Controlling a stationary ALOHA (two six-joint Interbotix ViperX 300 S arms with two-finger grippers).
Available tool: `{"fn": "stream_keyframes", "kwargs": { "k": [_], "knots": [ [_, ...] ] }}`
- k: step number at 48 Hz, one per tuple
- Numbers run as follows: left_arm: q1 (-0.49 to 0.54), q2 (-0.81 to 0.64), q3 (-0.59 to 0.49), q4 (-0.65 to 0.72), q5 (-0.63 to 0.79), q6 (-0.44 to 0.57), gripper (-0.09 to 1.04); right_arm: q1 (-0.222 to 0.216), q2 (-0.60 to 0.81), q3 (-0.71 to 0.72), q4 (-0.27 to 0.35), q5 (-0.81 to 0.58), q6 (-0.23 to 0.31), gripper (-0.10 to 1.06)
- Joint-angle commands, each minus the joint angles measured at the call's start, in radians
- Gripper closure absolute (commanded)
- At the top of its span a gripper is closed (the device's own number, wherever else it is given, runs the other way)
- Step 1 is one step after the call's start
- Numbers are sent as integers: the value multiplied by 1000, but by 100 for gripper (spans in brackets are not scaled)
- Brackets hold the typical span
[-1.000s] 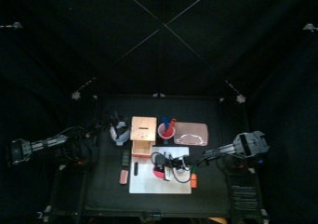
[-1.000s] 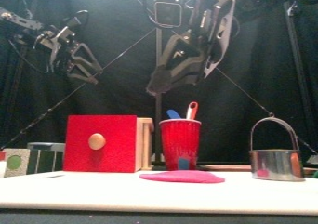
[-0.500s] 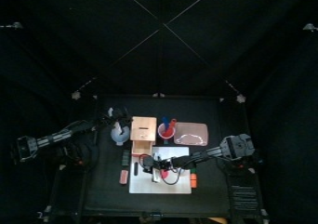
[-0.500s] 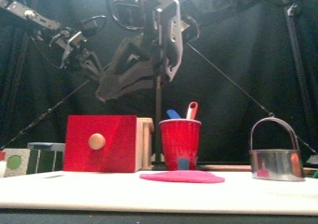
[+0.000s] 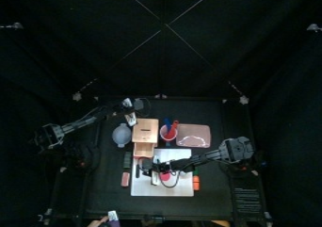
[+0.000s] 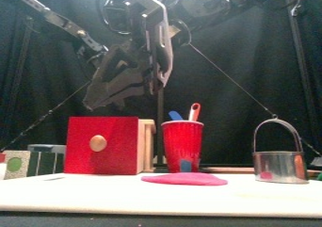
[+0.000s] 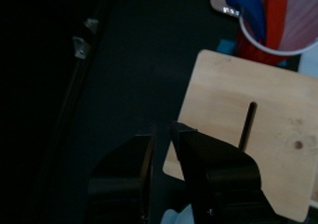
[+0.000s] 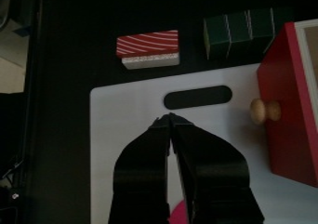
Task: Get the cutter from the drawer then cut the dough then place the extra dough in the bowl
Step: Shut the drawer
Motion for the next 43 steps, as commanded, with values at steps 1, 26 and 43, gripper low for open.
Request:
{"fn": "stream_keyframes", "kwargs": {
  "k": [1,26,43],
  "knots": [
    [38,48,-69,-95,35,95,36,0,-21,-6,18,-5,2,75],
    [160,175,-143,-324,114,400,38,-18,41,-91,18,66,2,76],
    [153,215,-155,-285,143,431,38,-35,83,-150,-43,153,2,87]
  ]
}}
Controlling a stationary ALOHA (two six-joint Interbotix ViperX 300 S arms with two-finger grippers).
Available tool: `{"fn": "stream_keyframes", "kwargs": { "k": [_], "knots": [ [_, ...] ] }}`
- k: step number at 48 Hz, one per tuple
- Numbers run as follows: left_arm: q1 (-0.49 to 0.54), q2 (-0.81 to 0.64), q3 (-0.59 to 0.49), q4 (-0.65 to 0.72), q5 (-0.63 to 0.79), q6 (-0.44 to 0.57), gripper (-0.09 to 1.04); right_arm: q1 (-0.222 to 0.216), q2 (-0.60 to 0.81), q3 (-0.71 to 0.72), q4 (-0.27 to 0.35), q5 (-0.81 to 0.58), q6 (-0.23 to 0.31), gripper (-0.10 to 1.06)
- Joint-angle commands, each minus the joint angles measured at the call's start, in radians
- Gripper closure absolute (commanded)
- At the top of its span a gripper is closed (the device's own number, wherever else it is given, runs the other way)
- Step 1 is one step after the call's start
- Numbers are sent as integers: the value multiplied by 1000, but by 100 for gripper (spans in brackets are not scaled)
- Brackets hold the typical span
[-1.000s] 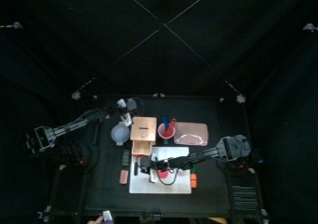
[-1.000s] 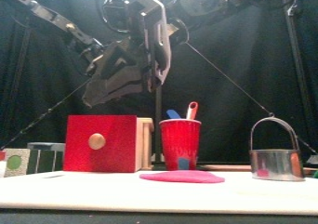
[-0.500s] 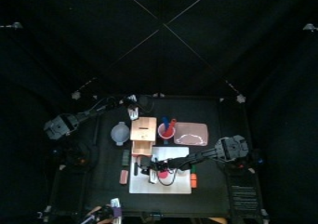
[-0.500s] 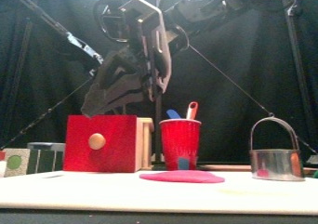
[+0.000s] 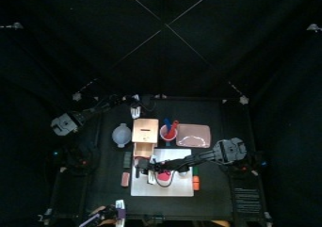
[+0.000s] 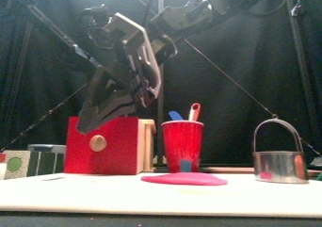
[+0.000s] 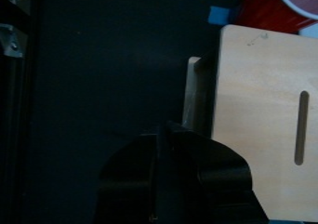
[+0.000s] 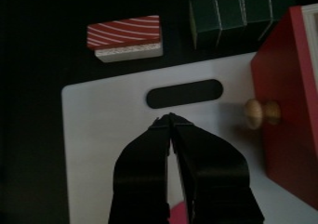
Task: Get the cutter from the drawer then cut the dough then place the extra dough in the bowl
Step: Shut the drawer
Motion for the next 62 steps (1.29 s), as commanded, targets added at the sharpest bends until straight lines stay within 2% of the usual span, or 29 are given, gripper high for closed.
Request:
{"fn": "stream_keyframes", "kwargs": {
  "k": [1,18,27,46,62],
  "knots": [
    [-2,-12,-34,31,2,14,38,-11,-20,-31,-5,3,-2,87],
    [-2,15,-44,44,28,43,40,-46,-3,-40,-44,67,0,87],
    [-11,38,-61,41,34,41,41,-48,5,-57,-74,81,0,87],
    [-38,77,-135,44,54,38,41,-52,23,-74,-77,92,-2,87],
    [-54,87,-137,44,66,38,41,-63,28,-75,-84,92,-2,87]
  ]
}}
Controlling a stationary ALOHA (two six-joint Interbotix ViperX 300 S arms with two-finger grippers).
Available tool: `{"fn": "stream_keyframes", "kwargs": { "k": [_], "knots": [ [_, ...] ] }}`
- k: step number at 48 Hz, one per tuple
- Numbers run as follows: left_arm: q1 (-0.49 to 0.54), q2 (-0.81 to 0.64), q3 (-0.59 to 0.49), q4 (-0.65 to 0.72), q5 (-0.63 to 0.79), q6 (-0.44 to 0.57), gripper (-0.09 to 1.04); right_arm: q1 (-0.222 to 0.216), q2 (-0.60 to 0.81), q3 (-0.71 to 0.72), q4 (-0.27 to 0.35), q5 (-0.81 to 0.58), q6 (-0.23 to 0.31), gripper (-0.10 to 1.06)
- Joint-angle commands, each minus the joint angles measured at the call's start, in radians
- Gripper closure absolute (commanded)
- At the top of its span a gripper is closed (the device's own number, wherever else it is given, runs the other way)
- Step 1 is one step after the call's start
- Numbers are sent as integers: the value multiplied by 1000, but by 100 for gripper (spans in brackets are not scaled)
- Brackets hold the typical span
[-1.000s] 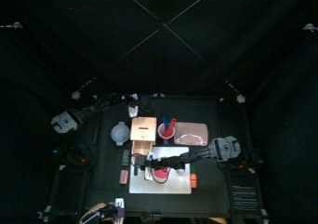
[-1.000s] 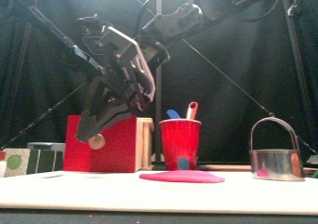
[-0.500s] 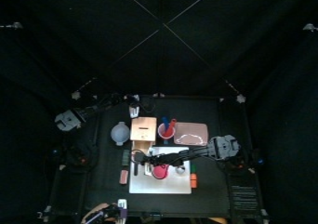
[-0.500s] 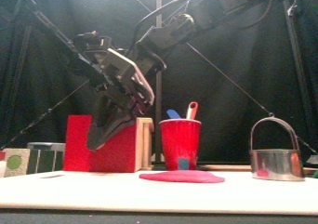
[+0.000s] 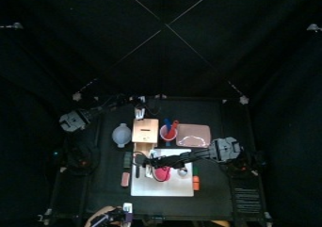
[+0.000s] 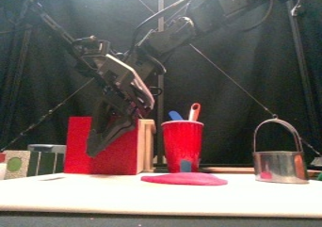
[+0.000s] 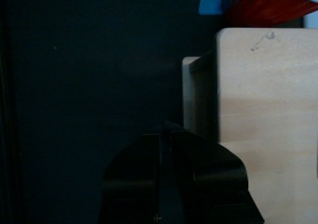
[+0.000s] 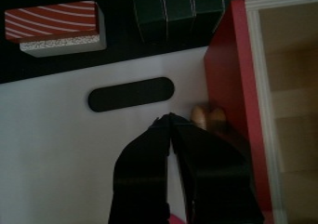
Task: Get the cutter from the drawer then cut the dough then place the extra dough in the bowl
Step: Shut the drawer
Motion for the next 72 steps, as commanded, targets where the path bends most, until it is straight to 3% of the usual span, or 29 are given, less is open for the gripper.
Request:
{"fn": "stream_keyframes", "kwargs": {
  "k": [1,72],
  "knots": [
    [2,-9,-31,0,5,0,42,-12,-25,-25,-9,-3,2,87],
    [2,5,-8,0,15,2,42,-64,-52,-32,-80,114,2,87]
  ]
}}
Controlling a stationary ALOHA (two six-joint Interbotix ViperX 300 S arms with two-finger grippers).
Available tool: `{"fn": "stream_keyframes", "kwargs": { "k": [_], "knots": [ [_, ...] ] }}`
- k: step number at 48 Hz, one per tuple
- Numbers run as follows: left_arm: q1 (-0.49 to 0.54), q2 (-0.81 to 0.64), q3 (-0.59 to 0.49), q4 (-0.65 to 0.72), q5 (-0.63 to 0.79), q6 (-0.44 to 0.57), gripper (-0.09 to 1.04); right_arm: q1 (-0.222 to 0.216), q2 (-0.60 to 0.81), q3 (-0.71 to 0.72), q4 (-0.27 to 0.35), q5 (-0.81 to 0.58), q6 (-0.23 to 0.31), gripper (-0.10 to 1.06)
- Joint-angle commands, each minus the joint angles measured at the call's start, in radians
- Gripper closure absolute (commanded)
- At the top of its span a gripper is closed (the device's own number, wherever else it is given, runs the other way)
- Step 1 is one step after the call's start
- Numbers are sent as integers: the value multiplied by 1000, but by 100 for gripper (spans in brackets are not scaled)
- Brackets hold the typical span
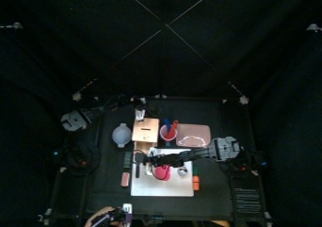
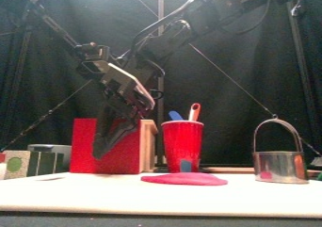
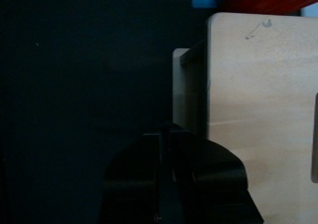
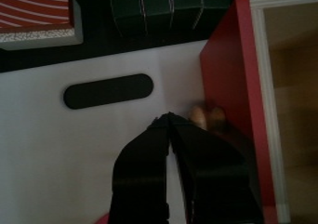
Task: Get the cutter from the drawer then cut the dough then place the extra dough in the bowl
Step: Shut the drawer
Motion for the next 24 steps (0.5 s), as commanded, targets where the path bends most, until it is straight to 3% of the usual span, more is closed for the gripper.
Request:
{"fn": "stream_keyframes", "kwargs": {
  "k": [1,24],
  "knots": [
    [-2,-15,-9,-2,2,2,42,-38,-55,-17,-8,14,3,87],
    [-2,-15,-9,0,8,2,42,-75,-57,-18,-48,28,3,87]
  ]
}}
